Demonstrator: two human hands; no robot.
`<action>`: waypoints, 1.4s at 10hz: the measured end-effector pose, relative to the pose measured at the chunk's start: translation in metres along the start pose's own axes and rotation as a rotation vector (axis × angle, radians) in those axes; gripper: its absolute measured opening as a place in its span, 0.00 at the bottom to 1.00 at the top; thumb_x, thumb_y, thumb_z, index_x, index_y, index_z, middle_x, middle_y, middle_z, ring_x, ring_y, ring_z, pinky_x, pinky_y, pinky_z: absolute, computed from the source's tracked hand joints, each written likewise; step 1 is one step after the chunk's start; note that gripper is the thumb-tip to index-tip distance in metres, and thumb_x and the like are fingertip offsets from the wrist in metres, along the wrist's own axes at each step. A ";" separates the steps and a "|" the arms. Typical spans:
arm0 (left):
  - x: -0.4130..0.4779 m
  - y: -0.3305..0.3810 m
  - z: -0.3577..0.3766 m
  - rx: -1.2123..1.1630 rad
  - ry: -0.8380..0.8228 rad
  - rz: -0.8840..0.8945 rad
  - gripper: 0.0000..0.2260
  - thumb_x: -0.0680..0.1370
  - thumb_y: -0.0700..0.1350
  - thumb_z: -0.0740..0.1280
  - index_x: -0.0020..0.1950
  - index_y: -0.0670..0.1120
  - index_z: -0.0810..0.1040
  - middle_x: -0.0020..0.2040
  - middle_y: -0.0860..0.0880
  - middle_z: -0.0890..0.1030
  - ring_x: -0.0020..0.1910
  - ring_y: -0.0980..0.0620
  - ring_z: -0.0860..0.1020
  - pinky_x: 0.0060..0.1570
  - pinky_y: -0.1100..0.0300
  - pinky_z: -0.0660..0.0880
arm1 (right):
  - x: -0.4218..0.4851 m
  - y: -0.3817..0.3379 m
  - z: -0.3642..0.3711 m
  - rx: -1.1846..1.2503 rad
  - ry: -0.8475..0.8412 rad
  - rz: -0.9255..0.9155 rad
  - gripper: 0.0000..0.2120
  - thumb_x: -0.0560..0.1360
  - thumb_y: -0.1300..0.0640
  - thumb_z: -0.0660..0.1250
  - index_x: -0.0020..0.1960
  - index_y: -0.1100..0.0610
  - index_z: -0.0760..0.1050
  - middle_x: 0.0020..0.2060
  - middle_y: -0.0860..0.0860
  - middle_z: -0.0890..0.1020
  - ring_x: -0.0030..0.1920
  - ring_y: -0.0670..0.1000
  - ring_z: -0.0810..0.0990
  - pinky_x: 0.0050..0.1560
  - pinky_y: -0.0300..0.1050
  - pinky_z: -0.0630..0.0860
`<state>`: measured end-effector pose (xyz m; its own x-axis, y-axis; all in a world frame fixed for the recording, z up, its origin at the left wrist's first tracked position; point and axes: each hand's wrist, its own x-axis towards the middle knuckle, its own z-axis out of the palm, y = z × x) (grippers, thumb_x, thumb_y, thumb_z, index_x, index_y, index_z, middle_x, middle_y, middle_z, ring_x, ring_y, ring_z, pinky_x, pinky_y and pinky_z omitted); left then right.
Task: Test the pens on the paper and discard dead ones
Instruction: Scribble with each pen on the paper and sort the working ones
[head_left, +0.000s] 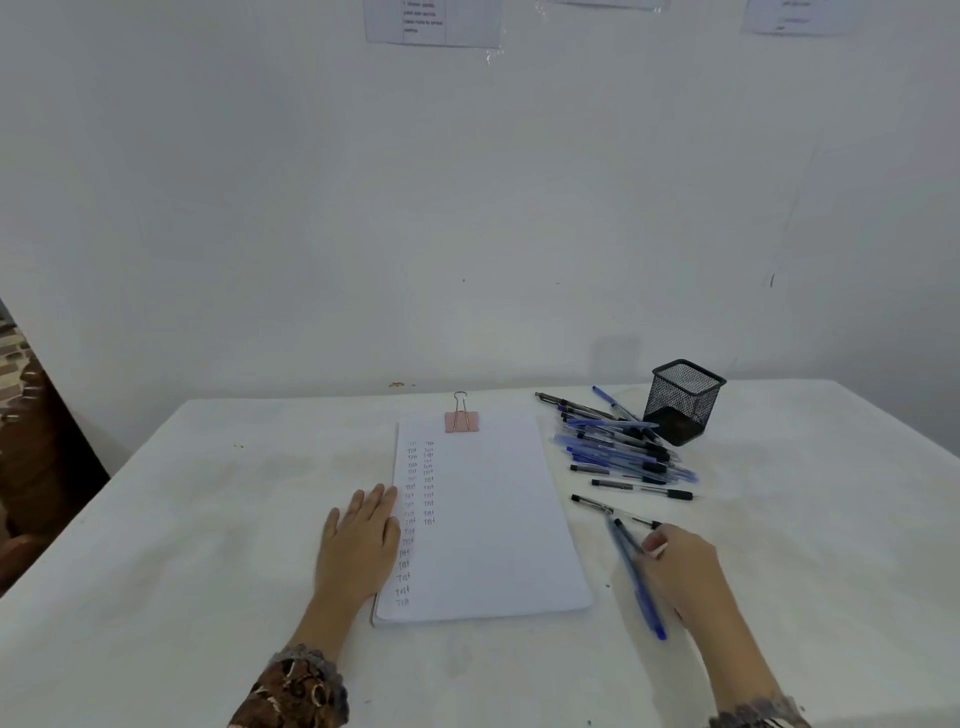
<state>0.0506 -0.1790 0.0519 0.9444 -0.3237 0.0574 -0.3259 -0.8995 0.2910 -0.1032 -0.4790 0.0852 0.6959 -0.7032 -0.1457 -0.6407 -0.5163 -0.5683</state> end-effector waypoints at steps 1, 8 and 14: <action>0.000 0.000 -0.001 0.000 -0.004 0.000 0.22 0.82 0.50 0.45 0.76 0.52 0.48 0.77 0.55 0.49 0.76 0.55 0.47 0.73 0.53 0.44 | 0.003 -0.002 -0.001 0.007 0.006 -0.038 0.04 0.72 0.58 0.66 0.40 0.53 0.72 0.45 0.53 0.79 0.42 0.51 0.74 0.38 0.40 0.68; 0.000 0.000 0.001 -0.003 0.014 -0.001 0.22 0.82 0.50 0.44 0.76 0.53 0.49 0.77 0.55 0.51 0.76 0.55 0.48 0.74 0.52 0.45 | 0.042 -0.015 -0.027 0.449 0.052 -0.208 0.07 0.80 0.64 0.54 0.55 0.61 0.70 0.42 0.58 0.77 0.39 0.56 0.72 0.39 0.47 0.70; 0.000 -0.001 -0.001 -0.019 -0.020 0.005 0.24 0.79 0.54 0.40 0.76 0.52 0.49 0.77 0.54 0.50 0.76 0.54 0.47 0.74 0.52 0.44 | -0.037 -0.101 0.040 2.149 -0.522 0.174 0.29 0.58 0.29 0.64 0.28 0.54 0.59 0.26 0.50 0.58 0.29 0.52 0.56 0.36 0.45 0.56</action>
<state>0.0505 -0.1781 0.0524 0.9416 -0.3344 0.0399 -0.3298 -0.8920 0.3092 -0.0512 -0.3812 0.1155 0.9218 -0.3258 -0.2100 0.2726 0.9300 -0.2465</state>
